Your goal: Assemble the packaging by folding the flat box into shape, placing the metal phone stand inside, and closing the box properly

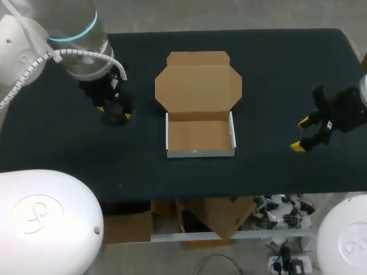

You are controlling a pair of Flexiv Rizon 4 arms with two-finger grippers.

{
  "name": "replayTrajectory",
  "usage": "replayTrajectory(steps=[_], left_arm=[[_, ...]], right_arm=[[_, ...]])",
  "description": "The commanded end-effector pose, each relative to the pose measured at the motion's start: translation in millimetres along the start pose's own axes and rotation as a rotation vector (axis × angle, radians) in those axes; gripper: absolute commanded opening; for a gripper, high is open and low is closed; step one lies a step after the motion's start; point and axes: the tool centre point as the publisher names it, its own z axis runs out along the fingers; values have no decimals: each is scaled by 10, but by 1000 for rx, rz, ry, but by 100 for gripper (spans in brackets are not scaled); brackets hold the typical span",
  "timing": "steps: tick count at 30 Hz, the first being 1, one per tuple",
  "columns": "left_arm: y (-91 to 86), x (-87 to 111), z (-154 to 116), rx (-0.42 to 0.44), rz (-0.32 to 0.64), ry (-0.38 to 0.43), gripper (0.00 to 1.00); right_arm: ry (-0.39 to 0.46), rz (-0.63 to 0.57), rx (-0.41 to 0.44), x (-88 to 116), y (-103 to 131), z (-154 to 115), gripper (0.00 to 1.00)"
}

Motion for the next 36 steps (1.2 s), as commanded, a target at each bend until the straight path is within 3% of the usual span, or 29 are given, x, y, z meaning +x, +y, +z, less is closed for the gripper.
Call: replayTrajectory(steps=[1, 36], left_arm=[[-80, 188, 36, -16, 22, -30, 0], [-276, 1165, 420, -48, 211, 12, 0]], right_arm=[[0, 0, -1, 6, -2, -10, 100], [0, 0, -1, 6, -2, -10, 100]])
